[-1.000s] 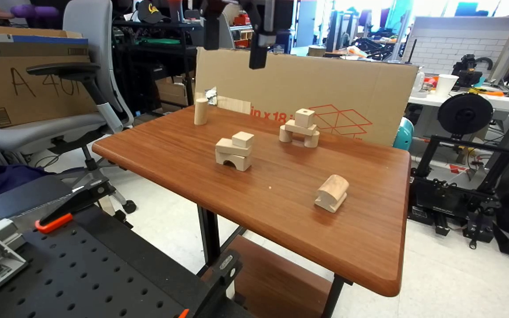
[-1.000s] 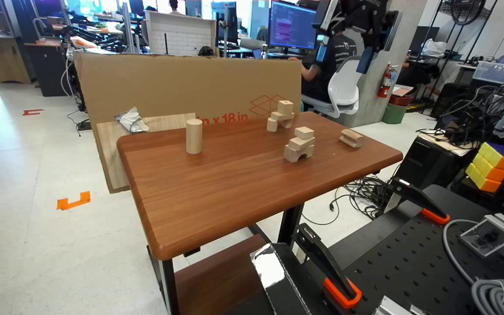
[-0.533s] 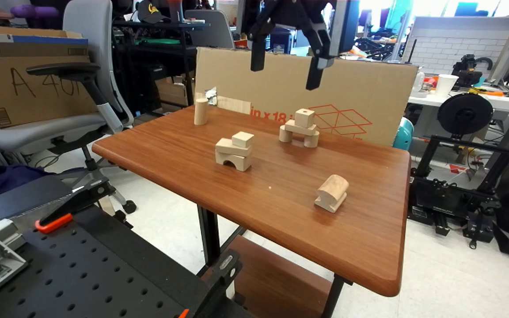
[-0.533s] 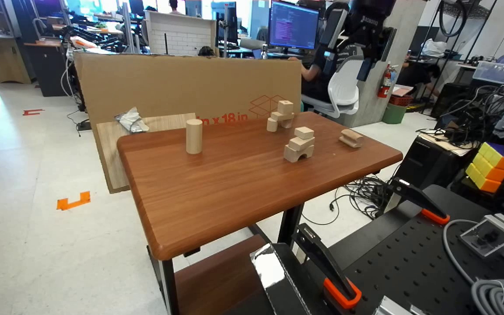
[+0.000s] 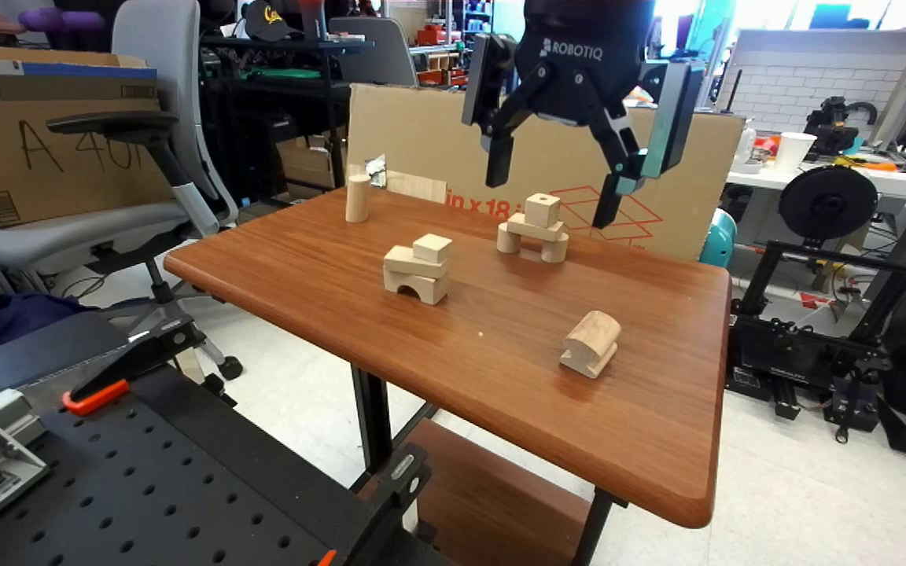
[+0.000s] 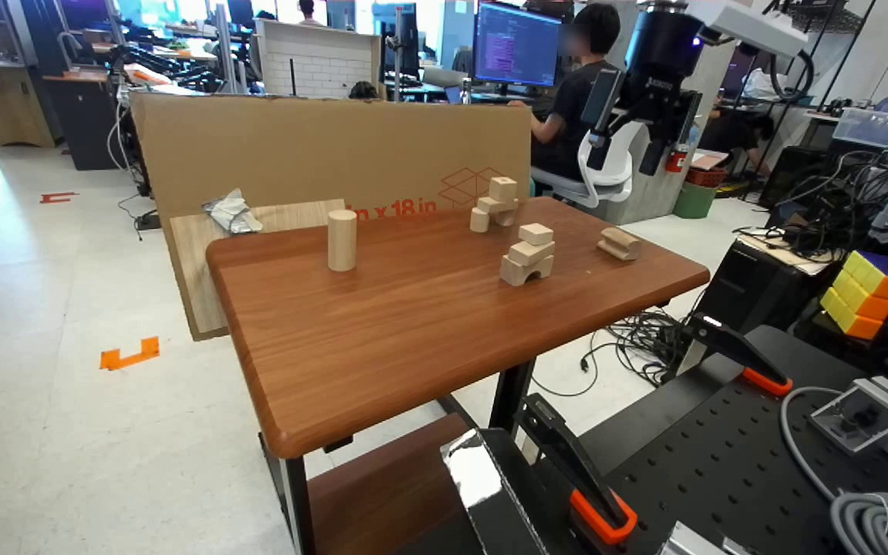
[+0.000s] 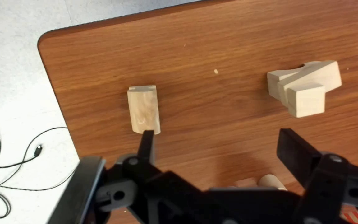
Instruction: Put the block on the tower to the right
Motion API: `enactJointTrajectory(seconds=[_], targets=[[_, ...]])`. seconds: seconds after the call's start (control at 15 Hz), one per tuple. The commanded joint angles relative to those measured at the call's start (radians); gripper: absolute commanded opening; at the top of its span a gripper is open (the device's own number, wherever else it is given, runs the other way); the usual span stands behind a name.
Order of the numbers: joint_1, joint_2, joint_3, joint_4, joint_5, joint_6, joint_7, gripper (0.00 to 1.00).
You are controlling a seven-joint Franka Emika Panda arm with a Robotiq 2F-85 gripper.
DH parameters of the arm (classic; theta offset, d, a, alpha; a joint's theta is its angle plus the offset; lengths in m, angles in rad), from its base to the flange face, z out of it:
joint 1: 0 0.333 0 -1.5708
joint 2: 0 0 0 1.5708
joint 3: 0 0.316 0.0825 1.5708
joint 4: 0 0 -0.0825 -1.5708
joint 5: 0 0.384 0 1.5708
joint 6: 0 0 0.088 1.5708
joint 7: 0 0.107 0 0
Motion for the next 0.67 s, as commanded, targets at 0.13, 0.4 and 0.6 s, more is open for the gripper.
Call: enactJointTrajectory(seconds=[0.13,0.4,0.6], targets=[[-0.030,0.084,-0.017,0.036,-0.069,0.045,-0.009,1.00],[-0.038,0.141,-0.027,0.069,-0.106,0.042,0.001,1.00],[-0.039,0.180,-0.029,0.089,-0.129,0.045,0.009,1.00]])
